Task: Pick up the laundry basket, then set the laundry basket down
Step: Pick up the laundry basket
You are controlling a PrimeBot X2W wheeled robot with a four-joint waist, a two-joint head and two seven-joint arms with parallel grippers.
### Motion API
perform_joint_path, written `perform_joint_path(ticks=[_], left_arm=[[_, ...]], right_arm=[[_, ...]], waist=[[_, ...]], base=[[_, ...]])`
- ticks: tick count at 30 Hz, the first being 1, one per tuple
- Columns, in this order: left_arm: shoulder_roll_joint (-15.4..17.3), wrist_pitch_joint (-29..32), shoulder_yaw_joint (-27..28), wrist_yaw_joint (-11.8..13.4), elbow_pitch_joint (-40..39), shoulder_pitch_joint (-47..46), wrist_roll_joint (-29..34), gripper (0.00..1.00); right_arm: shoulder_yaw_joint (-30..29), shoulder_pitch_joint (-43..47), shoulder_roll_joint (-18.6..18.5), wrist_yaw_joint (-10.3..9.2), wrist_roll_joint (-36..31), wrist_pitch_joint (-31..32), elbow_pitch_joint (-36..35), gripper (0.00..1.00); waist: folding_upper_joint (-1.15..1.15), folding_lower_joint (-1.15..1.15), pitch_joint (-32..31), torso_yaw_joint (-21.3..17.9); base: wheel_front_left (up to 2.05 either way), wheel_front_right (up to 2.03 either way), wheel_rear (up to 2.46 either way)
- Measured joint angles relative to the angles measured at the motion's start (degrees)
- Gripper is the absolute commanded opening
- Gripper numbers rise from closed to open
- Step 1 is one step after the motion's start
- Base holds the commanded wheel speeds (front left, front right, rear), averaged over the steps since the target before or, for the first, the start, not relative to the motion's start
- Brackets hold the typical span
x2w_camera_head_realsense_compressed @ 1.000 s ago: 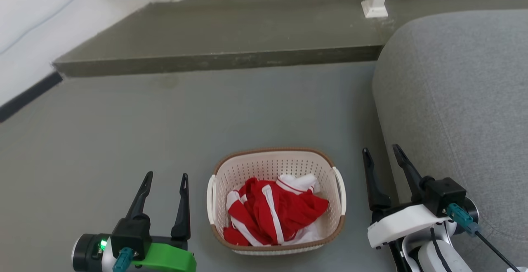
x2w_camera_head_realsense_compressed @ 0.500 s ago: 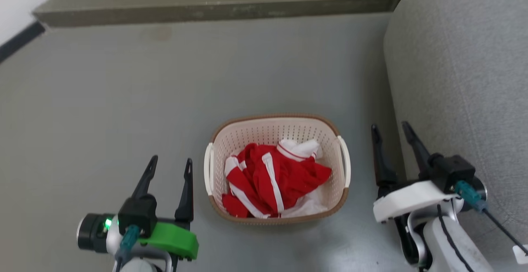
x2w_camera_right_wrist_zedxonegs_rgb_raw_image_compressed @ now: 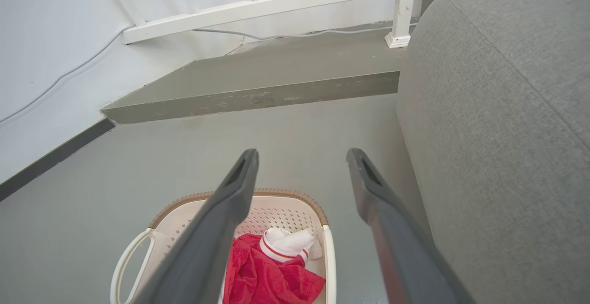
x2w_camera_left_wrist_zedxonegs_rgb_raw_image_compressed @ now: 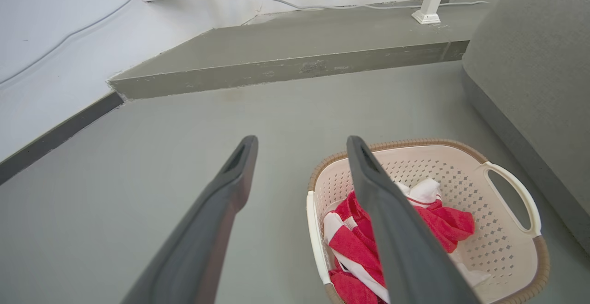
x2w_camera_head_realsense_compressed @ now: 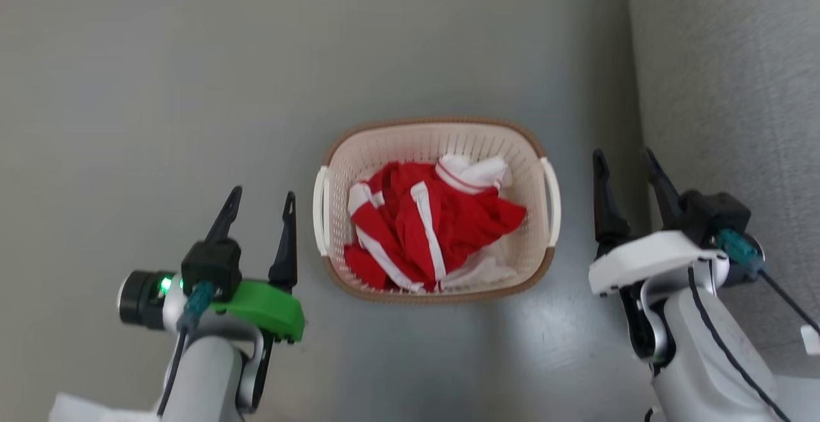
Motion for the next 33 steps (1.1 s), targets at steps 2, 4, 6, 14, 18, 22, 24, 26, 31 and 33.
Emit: perform_joint_path(ticks=[2, 4, 6, 14, 18, 22, 24, 26, 31, 33], left_arm=[[-0.1, 0.0, -0.5, -0.3, 1.8, -1.7, -0.6, 1.0], [-0.2, 0.0, -1.0, -0.8, 3.7, -3.2, -0.8, 1.0], [-0.4, 0.0, -1.3, -1.1, 5.5, -4.8, -1.5, 1.0], [-0.6, 0.8, -1.4, -1.5, 11.8, -10.9, -3.1, 1.0], [-0.8, 1.3, -1.6, -1.8, 14.5, -13.8, -3.2, 1.0], [-1.0, 1.4, -2.0, -2.1, 16.8, -16.8, -3.2, 1.0], [-1.0, 1.4, -2.5, -2.3, 17.6, -18.4, -3.4, 1.0], [-1.1, 1.4, -3.4, -2.3, 18.1, -19.9, -3.9, 1.0], [-1.2, 1.3, -5.1, -2.8, 19.6, -23.6, -5.1, 1.0], [-1.3, 1.3, -5.8, -2.8, 20.4, -25.1, -5.8, 1.0]], right_arm=[[-0.1, -1.4, -0.1, 0.01, 0.0, 0.0, 1.5, 1.0], [-0.1, -2.9, -0.1, 0.03, 0.0, 0.0, 3.1, 1.0], [-0.1, -4.2, -0.2, 0.05, 0.0, 0.0, 4.7, 1.0], [-1.0, -10.0, -0.5, 0.05, 0.5, 0.5, 9.5, 1.0], [-1.3, -12.5, -0.8, 0.05, 0.5, 0.9, 11.7, 1.0], [-1.3, -15.3, -0.9, 0.05, 0.5, 1.5, 13.5, 1.0], [-1.3, -16.6, -0.9, 0.05, 0.5, 1.9, 14.3, 1.0], [-1.3, -17.9, -1.0, 0.03, 0.5, 1.9, 15.0, 1.0], [-1.4, -21.0, -1.0, 0.02, 0.4, 1.9, 16.6, 1.0], [-1.5, -22.2, -1.1, 0.02, 0.4, 1.9, 17.4, 1.0]], waist=[[0.0, 0.0, 1.5, 0.2], [0.0, 0.0, 2.9, 0.5], [0.0, 0.0, 4.4, 0.7], [0.0, 0.01, 10.3, 1.6], [0.0, 0.01, 13.2, 1.9], [0.0, 0.0, 16.2, 2.1], [0.0, 0.0, 17.7, 2.2], [0.0, 0.0, 19.1, 2.2], [0.0, 0.0, 22.8, 2.4], [0.0, 0.0, 24.3, 2.5]], base=[[0.0, 0.0, 0.0], [0.0, 0.0, 0.0], [0.0, 0.0, 0.0], [0.0, 0.0, 0.0], [0.0, 0.0, 0.0], [0.0, 0.0, 0.0], [0.0, 0.0, 0.0], [0.0, 0.0, 0.0], [0.0, 0.0, 0.0], [0.0, 0.0, 0.0]])
